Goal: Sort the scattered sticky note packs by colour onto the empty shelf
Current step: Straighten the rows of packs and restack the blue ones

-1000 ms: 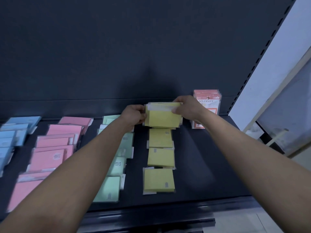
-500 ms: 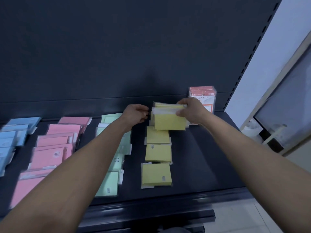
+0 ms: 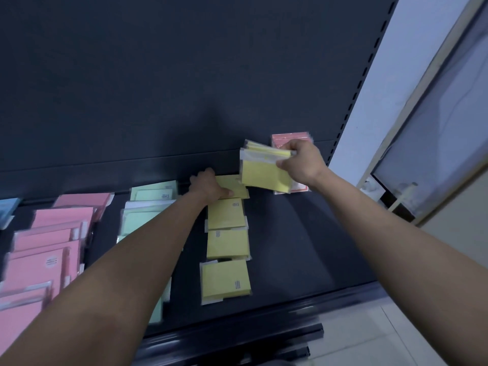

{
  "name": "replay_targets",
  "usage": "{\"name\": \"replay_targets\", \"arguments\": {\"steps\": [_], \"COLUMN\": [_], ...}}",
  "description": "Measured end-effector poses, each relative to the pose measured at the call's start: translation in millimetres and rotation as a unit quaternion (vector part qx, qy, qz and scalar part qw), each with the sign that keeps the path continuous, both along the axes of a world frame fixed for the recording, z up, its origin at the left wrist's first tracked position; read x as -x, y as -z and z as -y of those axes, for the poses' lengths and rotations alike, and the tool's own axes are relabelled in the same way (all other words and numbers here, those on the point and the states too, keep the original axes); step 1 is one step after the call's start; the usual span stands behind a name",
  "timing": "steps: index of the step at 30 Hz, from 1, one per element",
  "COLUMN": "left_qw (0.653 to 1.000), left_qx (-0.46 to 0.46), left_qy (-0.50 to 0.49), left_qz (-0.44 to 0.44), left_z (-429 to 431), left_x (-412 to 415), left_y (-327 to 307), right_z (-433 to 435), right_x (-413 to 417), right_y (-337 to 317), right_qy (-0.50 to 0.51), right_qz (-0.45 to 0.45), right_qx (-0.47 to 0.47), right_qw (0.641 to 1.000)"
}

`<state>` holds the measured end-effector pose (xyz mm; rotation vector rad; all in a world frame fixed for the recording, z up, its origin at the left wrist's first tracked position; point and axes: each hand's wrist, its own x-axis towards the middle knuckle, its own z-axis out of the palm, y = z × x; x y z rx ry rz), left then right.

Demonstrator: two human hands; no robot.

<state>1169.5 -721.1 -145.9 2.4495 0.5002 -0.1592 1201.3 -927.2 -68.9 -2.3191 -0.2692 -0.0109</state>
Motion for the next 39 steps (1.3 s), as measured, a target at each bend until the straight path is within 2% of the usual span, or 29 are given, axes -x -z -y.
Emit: {"name": "replay_targets", "arguments": {"steps": [5, 13, 16, 20, 24, 27, 30, 33, 39], "left_qw": [0.998, 0.982, 0.975, 0.958, 0.944, 0.945, 0.959, 0.97, 0.985], "left_qx": [0.05, 0.174, 0.214, 0.276, 0.32, 0.31, 0.25, 0.205, 0.095], "left_qy": [-0.029, -0.068, -0.051, -0.076, -0.08, -0.037, 0.002, 0.012, 0.063], "left_qz": [-0.032, -0.025, -0.003, 0.026, -0.019, -0.096, -0.134, -0.128, -0.131], "left_z": [2.6, 4.4, -3.0, -23.2, -39.1, -32.4, -18.5, -8.5, 0.9], "left_x": [-11.4, -8.9, -2.7, 8.6, 26.5, 43.2, 53.5, 57.7, 55.3], "left_y": [0.5, -1.0, -5.5, -18.2, -33.7, -36.9, -31.8, -28.0, -30.4], "right_z": [-1.7, -4.0, -6.3, -13.9, -26.7, -35.9, -40.0, -40.4, -37.1], "right_x": [-1.6, -2.1, -2.9, -6.4, -5.5, -3.0, 2.6, 7.9, 8.1], "right_y": [1.3, 0.4, -1.3, -5.4, -12.9, -13.6, -6.5, -4.0, -4.4], "right_qy": [-0.003, 0.01, 0.016, 0.011, 0.022, 0.017, 0.018, 0.034, 0.004], "right_qz": [-0.007, -0.013, -0.012, -0.015, 0.021, 0.036, 0.039, 0.077, 0.05], "right_qx": [0.001, 0.005, 0.0, -0.042, -0.062, -0.052, -0.021, 0.013, 0.007], "right_qw": [1.0, 1.0, 1.0, 0.999, 0.998, 0.998, 0.999, 0.996, 0.999]}}
